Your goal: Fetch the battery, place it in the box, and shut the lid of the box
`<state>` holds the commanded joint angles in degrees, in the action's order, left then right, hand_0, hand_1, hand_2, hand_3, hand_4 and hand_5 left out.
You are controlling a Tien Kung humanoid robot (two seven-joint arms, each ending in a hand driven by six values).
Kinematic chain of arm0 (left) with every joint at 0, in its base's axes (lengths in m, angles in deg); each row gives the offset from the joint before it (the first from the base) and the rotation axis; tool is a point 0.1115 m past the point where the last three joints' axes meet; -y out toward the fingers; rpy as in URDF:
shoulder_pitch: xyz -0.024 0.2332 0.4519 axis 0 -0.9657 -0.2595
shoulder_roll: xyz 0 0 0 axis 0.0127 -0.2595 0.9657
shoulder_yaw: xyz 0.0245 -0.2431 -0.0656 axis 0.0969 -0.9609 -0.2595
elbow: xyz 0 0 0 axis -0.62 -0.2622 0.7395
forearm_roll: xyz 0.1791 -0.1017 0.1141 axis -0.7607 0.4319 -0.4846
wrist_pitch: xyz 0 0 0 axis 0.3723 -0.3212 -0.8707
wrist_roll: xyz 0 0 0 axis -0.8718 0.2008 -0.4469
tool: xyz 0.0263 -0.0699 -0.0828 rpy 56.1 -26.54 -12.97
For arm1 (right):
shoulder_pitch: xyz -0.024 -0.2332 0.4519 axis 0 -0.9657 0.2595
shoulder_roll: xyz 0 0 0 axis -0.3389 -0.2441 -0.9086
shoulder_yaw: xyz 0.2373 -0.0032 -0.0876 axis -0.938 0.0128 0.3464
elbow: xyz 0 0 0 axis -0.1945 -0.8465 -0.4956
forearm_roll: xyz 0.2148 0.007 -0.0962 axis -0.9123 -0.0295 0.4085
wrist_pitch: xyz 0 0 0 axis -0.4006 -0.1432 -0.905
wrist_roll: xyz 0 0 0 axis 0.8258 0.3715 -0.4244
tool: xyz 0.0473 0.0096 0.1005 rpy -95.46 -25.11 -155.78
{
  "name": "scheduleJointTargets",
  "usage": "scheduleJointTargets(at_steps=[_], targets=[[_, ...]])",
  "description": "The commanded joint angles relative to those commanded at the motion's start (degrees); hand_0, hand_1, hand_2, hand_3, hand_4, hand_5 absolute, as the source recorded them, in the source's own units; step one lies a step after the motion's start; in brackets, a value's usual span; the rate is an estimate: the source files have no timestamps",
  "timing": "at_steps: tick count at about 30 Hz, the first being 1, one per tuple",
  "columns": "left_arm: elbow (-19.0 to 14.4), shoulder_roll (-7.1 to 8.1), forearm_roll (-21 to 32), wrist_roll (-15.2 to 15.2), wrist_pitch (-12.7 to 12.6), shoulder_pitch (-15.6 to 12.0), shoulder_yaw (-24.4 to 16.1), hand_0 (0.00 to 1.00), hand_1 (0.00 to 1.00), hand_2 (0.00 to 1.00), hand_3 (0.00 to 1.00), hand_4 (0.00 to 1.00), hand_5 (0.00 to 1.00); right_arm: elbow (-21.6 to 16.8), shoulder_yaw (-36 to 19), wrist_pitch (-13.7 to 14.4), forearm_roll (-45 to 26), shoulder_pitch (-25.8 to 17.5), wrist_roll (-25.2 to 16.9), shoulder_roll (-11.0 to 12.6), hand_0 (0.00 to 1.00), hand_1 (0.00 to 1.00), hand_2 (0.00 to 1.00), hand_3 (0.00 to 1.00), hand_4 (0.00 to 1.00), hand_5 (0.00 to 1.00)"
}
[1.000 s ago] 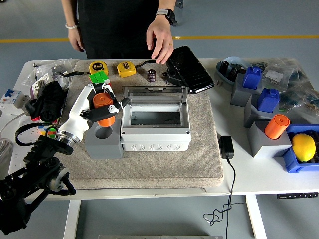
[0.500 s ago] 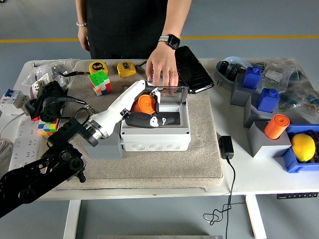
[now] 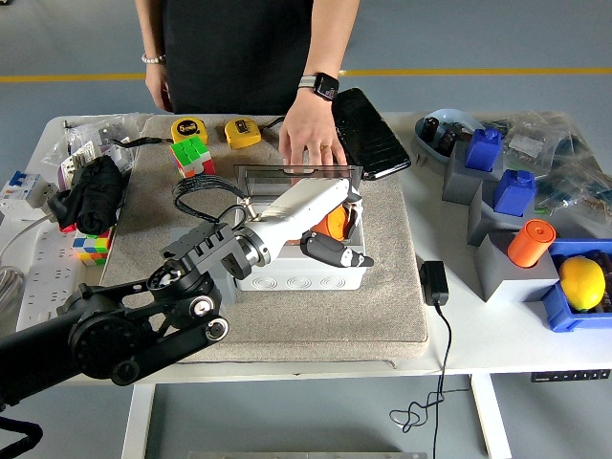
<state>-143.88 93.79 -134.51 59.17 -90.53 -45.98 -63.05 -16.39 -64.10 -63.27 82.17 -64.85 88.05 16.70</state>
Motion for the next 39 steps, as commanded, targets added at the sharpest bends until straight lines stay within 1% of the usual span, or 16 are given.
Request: scheduleJointTargets(at_steps=[2,4,5,6,11,12,14,17,18,23,24,29,30,35,36,39], targets=[[1.4,-1.03,-0.4,-1.3,0.2,1.2,1.2,0.07,0.078,0.101,0.157,0.998,0.385,0.0,0.2,0.0,-0.1,0.0,0.0,0.0,0.729,0.696,0.696,0.706,0.998,0.596],[3.1,-2.29,-0.9,-3.2,0.8,2.5,2.5,0.07,0.078,0.101,0.157,0.998,0.385,-0.1,0.3,0.0,0.0,0.1,0.0,0.1,0.729,0.696,0.696,0.706,0.998,0.596],[3.8,-2.77,-0.8,-3.7,0.7,3.0,3.0,0.07,0.078,0.101,0.157,0.998,0.385,-0.2,0.3,0.0,0.1,0.1,0.0,0.1,0.729,0.696,0.696,0.706,0.998,0.596],[4.2,-3.06,-0.9,-4.0,0.7,3.2,3.2,0.082,0.087,0.115,0.167,0.998,0.437,-0.2,0.4,0.0,0.1,0.1,0.0,0.1,0.729,0.696,0.695,0.704,0.998,0.596],[7.9,-5.34,-1.4,-7.2,0.0,5.1,4.3,0.082,0.087,0.115,0.167,0.998,0.437,-0.2,1.0,0.0,0.1,0.1,0.1,0.2,0.729,0.696,0.695,0.704,0.998,0.596],[8.5,-5.67,-1.6,-7.9,0.2,5.3,4.4,0.119,0.114,0.136,0.192,0.998,0.53,-0.2,1.1,0.0,0.1,0.1,0.1,0.2,0.728,0.695,0.696,0.703,0.998,0.596],[10.4,-6.59,-2.5,-10.8,0.9,5.9,4.5,0.119,0.114,0.136,0.192,0.998,0.53,-0.3,1.3,0.0,0.1,0.2,0.1,0.1,0.728,0.695,0.696,0.703,0.998,0.596],[11.7,-7.08,-2.5,-12.0,0.4,6.2,4.5,0.119,0.114,0.136,0.192,0.998,0.53,-0.6,1.2,0.0,0.5,0.3,0.1,0.2,0.728,0.695,0.696,0.703,0.998,0.596],[12.1,-7.21,-2.5,-12.4,0.2,6.2,4.5,0.139,0.132,0.151,0.211,0.998,0.536,-0.7,1.1,0.0,0.6,0.3,0.1,0.2,0.729,0.695,0.695,0.704,0.998,0.596],[12.9,-7.47,-1.9,-12.3,0.0,6.1,4.8,0.139,0.132,0.151,0.211,0.998,0.536,-0.8,1.0,0.0,0.8,0.2,0.1,0.3,0.729,0.695,0.695,0.704,0.998,0.596],[12.9,-7.46,-1.9,-12.3,0.0,6.0,4.8,0.2,0.221,0.228,0.291,0.998,0.518,-0.8,1.0,0.0,0.8,0.2,0.1,0.3,0.728,0.695,0.695,0.705,0.998,0.596],[12.9,-7.45,-1.9,-12.0,0.2,5.5,4.9,0.2,0.221,0.228,0.291,0.998,0.518,-0.7,0.9,0.0,0.9,0.1,0.1,0.3,0.728,0.695,0.695,0.705,0.998,0.596],[12.8,-7.44,-2.0,-12.0,0.3,5.4,4.9,0.29,0.429,0.35,0.386,0.998,0.526,-0.8,0.9,0.0,0.9,0.0,0.1,0.3,0.728,0.695,0.695,0.705,0.998,0.596],[12.7,-7.38,-2.8,-11.8,0.7,5.0,4.9,0.29,0.429,0.35,0.386,0.998,0.526,-0.8,0.7,-0.1,1.0,-0.2,0.1,0.3,0.728,0.695,0.695,0.705,0.998,0.596],[12.6,-7.37,-2.9,-11.7,0.7,5.0,4.9,0.441,0.619,0.533,0.584,0.998,0.54,-0.8,0.7,-0.1,1.0,-0.2,0.1,0.3,0.728,0.695,0.694,0.705,0.998,0.596],[12.4,-7.36,-3.6,-11.5,1.1,4.9,4.7,0.441,0.619,0.533,0.584,0.998,0.54,-0.8,0.6,-0.1,1.0,-0.2,0.1,0.2,0.728,0.695,0.694,0.705,0.998,0.596]])
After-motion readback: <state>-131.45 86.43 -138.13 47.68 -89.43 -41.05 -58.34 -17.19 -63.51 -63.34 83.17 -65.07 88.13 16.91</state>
